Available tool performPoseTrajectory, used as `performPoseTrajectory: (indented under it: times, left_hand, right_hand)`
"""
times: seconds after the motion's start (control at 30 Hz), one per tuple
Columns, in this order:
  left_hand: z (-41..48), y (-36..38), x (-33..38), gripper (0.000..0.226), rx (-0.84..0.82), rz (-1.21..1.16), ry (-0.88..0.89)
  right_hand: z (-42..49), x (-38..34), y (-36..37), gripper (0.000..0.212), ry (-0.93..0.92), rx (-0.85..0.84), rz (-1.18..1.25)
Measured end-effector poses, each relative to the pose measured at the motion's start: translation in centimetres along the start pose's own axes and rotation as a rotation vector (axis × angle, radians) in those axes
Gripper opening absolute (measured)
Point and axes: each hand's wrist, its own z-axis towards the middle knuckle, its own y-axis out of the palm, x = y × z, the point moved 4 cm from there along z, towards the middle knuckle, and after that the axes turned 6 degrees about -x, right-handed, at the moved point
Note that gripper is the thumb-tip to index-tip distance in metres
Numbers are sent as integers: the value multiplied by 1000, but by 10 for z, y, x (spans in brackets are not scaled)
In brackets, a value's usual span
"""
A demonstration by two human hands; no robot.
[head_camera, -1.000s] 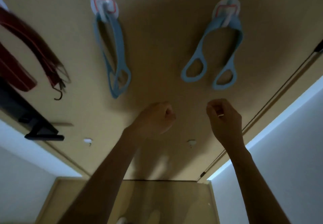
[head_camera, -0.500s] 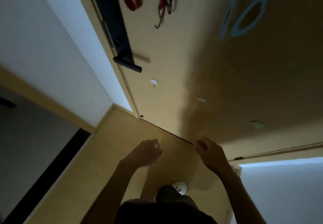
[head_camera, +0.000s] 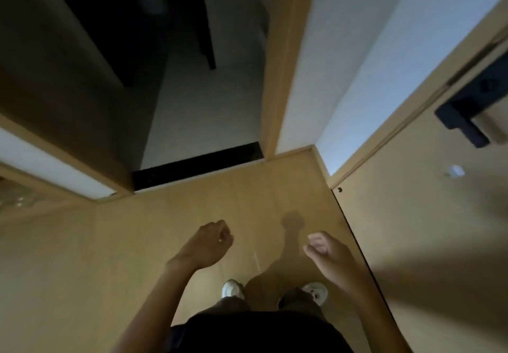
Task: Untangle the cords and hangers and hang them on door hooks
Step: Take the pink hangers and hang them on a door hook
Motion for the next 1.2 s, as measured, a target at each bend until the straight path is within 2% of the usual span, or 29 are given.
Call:
performPoseTrajectory:
  times: [0.1,0.23,0.43,0.57,0.73,0.9,1.03,1.2]
  left_hand:
    - [-41,-24,-83,19,85,-141,-145]
    - [-92,-37,-173,33,178,-283,-320]
    - [-135,-55,-250,34,287,-461,-499]
    - [-137,-82,-290,35,297,-526,-554]
    - [-140,-150,-347,35,336,-631,-605]
    - [-173,-219,-421,34,487,-723,-685]
    - [-211,-227,-472,26,628,-897,-718]
    - [-254,-217,-551,15,674,-1057,-760]
  right_hand:
    - [25,-65,58,29,-93,-147,-152]
    - [52,-149,130,31,-237,-305,-357]
    - [91,-242,206,31,-314,-469,-583]
    - [117,-288,255,31,-335,-536,-693]
    - [155,-362,326,32,-380,-620,-788]
    - [170,-458,419,32,-485,-705,-888]
    - [159,-535,503,34,-616,-796,-1019]
    - [144,-616,609,34,-738,-859,-1073]
